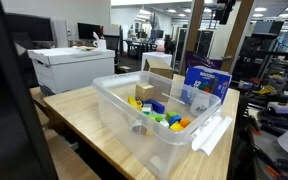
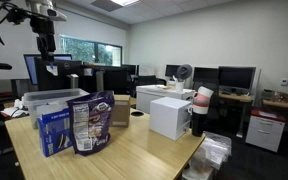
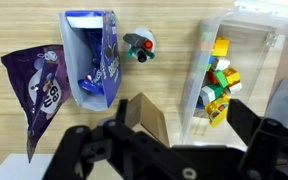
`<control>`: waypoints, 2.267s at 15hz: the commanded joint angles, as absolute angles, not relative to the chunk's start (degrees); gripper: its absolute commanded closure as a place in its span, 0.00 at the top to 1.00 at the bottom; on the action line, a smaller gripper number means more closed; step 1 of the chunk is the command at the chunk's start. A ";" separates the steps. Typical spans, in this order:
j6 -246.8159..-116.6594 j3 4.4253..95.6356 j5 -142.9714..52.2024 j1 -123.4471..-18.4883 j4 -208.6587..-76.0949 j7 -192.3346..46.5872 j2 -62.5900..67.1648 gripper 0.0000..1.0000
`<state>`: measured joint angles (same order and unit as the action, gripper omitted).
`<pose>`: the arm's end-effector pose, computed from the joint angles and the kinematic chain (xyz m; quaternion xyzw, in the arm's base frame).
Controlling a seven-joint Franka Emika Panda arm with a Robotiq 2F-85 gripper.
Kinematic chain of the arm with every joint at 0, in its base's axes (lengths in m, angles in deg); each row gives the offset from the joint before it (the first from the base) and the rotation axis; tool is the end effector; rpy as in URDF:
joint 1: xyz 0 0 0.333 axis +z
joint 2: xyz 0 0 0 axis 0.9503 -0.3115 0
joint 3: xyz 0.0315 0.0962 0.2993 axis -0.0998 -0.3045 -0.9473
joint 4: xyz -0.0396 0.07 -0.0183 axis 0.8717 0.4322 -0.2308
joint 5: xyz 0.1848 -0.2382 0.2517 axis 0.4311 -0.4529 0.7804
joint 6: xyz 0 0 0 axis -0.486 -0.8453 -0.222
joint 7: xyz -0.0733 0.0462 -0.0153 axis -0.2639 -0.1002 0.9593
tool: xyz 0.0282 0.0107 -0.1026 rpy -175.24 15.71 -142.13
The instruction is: Set the box upright, then open it
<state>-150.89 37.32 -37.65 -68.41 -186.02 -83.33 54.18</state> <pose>0.3602 0.0934 0.5431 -0.9986 0.0469 -0.0248 0.0024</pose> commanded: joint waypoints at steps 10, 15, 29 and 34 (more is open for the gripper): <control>-150.70 37.28 -37.64 -68.48 -185.85 -83.30 54.14 1.00; -150.70 37.28 -37.64 -68.48 -185.85 -83.30 54.14 1.00; -152.00 35.40 -40.59 -69.41 -186.57 -86.45 53.34 1.00; -154.00 34.71 -40.93 -68.76 -187.24 -86.35 52.46 1.00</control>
